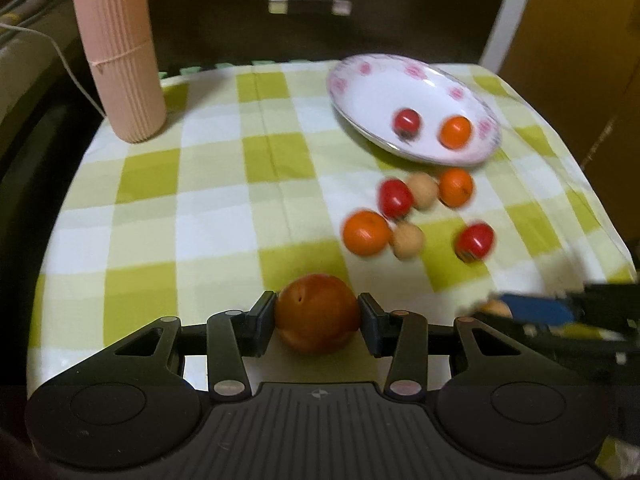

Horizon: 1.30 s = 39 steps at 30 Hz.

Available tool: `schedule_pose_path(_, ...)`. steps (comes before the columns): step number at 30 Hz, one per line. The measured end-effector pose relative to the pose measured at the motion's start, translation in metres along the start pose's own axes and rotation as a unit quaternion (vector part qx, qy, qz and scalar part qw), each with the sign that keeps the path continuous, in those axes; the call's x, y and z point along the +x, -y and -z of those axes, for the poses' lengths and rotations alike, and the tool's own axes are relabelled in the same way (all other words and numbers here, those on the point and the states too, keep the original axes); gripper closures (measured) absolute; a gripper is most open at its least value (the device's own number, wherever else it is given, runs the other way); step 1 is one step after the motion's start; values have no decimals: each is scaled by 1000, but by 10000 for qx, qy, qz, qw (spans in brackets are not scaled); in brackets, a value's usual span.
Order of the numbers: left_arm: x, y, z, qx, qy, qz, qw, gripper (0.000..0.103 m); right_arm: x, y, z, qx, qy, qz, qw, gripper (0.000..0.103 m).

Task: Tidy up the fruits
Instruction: 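Close left gripper on large red tomato while right gripper closes on brown round fruit, then carry the large tomato and brown fruit in both grippers over the plate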

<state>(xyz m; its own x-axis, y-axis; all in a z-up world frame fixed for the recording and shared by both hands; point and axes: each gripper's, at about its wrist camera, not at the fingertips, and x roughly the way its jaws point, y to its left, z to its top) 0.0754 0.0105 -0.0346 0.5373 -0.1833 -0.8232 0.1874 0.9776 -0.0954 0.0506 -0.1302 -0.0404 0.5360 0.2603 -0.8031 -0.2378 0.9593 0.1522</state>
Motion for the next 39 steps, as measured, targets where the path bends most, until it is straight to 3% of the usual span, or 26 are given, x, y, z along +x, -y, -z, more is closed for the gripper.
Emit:
schedule_pose_path(6,-6,13,14,254,-96,142,9995,51,-5,2,9,-41,-61,51,10000,78)
schedule_pose_path(18,2,22,18,510,-80,64,9986,47,0,-3,18,-235,-175,128,9995,77)
schedule_pose_path(24,3,22,16,432,-63,113,9990,42,-1,-2,18,-179,-219,115,9995,77)
schedule_pose_path(39,7,24,14,470,6,98,9988,43,-2,-2,18,-116,-272,158,9994,76)
